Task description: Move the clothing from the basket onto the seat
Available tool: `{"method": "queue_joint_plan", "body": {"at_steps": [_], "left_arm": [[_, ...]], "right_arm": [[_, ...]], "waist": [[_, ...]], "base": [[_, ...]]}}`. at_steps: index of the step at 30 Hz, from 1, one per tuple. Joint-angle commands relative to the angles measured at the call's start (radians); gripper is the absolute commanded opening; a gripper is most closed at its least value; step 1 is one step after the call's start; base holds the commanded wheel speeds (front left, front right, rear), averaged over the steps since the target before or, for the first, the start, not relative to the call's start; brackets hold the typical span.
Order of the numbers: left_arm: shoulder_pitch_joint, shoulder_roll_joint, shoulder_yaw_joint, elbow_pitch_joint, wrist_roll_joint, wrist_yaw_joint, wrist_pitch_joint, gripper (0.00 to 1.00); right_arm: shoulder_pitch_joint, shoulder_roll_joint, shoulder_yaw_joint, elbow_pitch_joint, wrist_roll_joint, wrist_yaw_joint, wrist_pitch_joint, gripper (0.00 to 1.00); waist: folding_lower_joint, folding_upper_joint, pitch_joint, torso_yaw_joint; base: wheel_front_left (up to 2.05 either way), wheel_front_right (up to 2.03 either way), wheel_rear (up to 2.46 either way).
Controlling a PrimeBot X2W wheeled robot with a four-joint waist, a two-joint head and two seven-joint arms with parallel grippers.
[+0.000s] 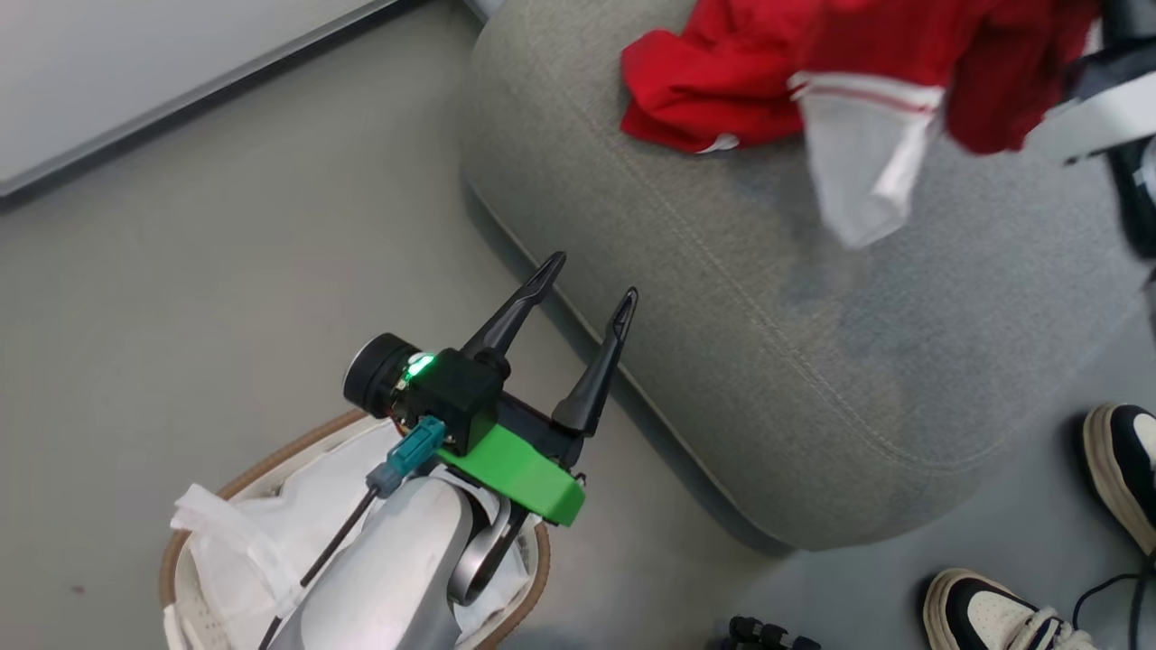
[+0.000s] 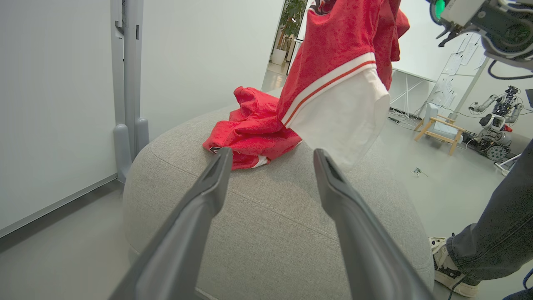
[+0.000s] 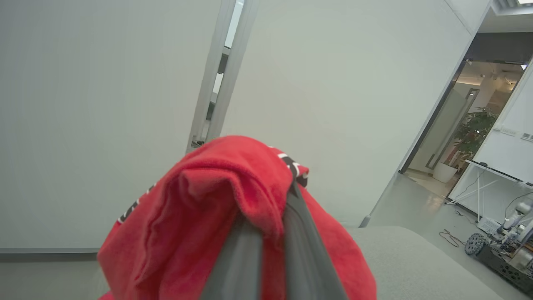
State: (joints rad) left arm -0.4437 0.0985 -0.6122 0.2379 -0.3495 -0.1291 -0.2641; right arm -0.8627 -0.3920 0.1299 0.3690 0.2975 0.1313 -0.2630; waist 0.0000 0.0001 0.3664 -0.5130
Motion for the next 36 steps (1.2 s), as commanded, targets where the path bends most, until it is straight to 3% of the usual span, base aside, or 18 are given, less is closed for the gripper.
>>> {"method": "queue_joint_plan", "body": {"at_steps": [1,8,17,20,22,32,36], "left_arm": [[-0.020,0.014,-0.001,-0.002,0.000,-0.003,-0.001,1.00],[-0.066,0.020,-0.019,-0.007,-0.002,-0.003,0.000,1.00],[-0.101,0.021,-0.028,-0.027,0.001,-0.003,-0.001,1.00],[-0.100,0.023,-0.018,-0.032,-0.001,-0.003,-0.001,1.00],[-0.092,0.027,-0.014,-0.038,-0.002,-0.003,-0.001,1.00],[-0.038,0.032,0.021,-0.030,0.003,-0.003,-0.001,1.00],[-0.018,0.028,0.034,-0.022,0.004,-0.003,-0.001,1.00]], "right_arm": [[-0.032,-0.012,-0.019,0.018,-0.023,-0.001,-0.002,0.00],[-0.126,-0.029,-0.142,0.123,-0.147,-0.001,-0.002,0.00],[-0.063,0.032,-0.291,0.325,-0.293,-0.001,-0.002,0.00],[-0.015,0.049,-0.350,0.354,-0.314,-0.001,-0.002,0.47],[0.028,0.065,-0.381,0.369,-0.323,-0.001,-0.002,1.00],[0.228,0.130,-0.522,0.350,-0.318,-0.001,-0.002,1.00],[0.327,0.167,-0.534,0.309,-0.309,-0.001,-0.002,1.00]], "waist": [[0.0000,-0.0001,0.059,0.060],[0.0000,-0.0001,0.143,0.148],[0.0000,-0.0001,0.206,0.238],[0.0000,-0.0001,0.210,0.253],[0.0000,-0.0001,0.209,0.252],[0.0000,-0.0001,0.141,0.198],[0.0000,-0.0001,0.096,0.191]], "base": [[0.00,0.00,0.00],[0.00,0.00,0.00],[0.00,0.00,0.00],[0.00,0.00,0.00],[0.00,0.00,0.00],[0.00,0.00,0.00],[0.00,0.00,0.00]]}}
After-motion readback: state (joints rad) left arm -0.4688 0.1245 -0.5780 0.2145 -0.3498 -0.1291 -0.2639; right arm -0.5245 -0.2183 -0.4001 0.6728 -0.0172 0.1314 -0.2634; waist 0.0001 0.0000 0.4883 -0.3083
